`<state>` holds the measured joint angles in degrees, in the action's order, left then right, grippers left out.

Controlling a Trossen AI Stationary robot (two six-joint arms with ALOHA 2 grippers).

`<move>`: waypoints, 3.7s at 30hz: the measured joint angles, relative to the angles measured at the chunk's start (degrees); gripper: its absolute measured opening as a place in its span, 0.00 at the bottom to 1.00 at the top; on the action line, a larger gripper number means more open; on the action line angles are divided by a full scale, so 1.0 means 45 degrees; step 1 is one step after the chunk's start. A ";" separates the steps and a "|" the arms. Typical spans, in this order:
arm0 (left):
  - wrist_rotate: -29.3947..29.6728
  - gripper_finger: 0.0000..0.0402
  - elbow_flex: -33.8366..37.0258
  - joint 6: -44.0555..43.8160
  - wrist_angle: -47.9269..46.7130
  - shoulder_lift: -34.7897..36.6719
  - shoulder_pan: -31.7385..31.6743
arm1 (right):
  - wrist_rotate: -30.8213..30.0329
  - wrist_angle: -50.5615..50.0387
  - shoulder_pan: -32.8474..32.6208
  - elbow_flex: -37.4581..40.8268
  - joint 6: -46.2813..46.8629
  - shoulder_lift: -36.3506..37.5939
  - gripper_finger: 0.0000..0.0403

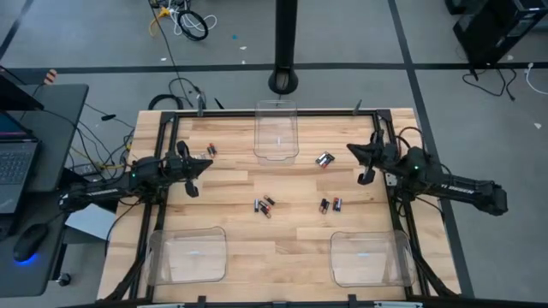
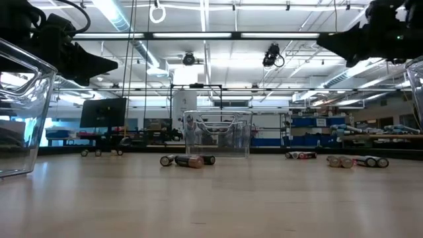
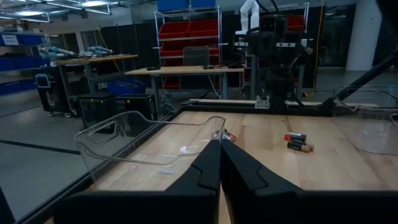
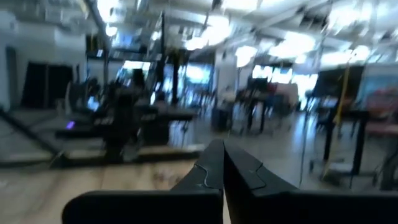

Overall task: Sort batteries
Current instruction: Put the red battery into the bottom right transparent bin

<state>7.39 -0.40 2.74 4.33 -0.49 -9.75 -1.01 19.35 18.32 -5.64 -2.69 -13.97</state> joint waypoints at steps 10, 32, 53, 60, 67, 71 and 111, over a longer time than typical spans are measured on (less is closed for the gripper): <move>-0.0002 0.04 0.0000 -0.0001 0.0003 0.0000 0.0003 | -0.0487 -0.4056 -0.0800 -0.2729 0.1365 -0.3350 0.03; 0.0002 0.04 0.0000 0.0000 0.0003 0.0000 -0.0002 | -0.2071 -0.8037 -0.0121 -0.4603 0.4282 -1.1530 0.03; 0.0002 0.04 -0.0005 -0.0001 0.0003 0.0000 -0.0002 | -0.2050 -0.5641 0.0744 -0.4598 0.3559 -1.3326 0.03; 0.0002 0.04 0.0000 0.0000 0.0008 0.0000 0.0002 | -0.1771 -0.5750 0.1198 -0.4598 0.3265 -1.3729 0.03; 0.0002 0.04 -0.0003 -0.0001 0.0008 0.0000 0.0002 | -0.1547 -0.5756 0.1304 -0.4569 0.3233 -1.4183 0.03; 0.0002 0.04 -0.0002 -0.0002 0.0008 0.0000 -0.0002 | -0.1508 -0.5801 0.1289 -0.4583 0.3267 -1.4041 0.03; 0.0002 0.04 0.0000 0.0000 0.0008 0.0000 -0.0002 | -0.0824 -1.0999 0.0600 -0.7017 0.2160 -1.5790 0.39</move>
<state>7.40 -0.41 2.74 4.36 -0.49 -9.76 -4.72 -30.14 21.02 -37.21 7.03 -85.02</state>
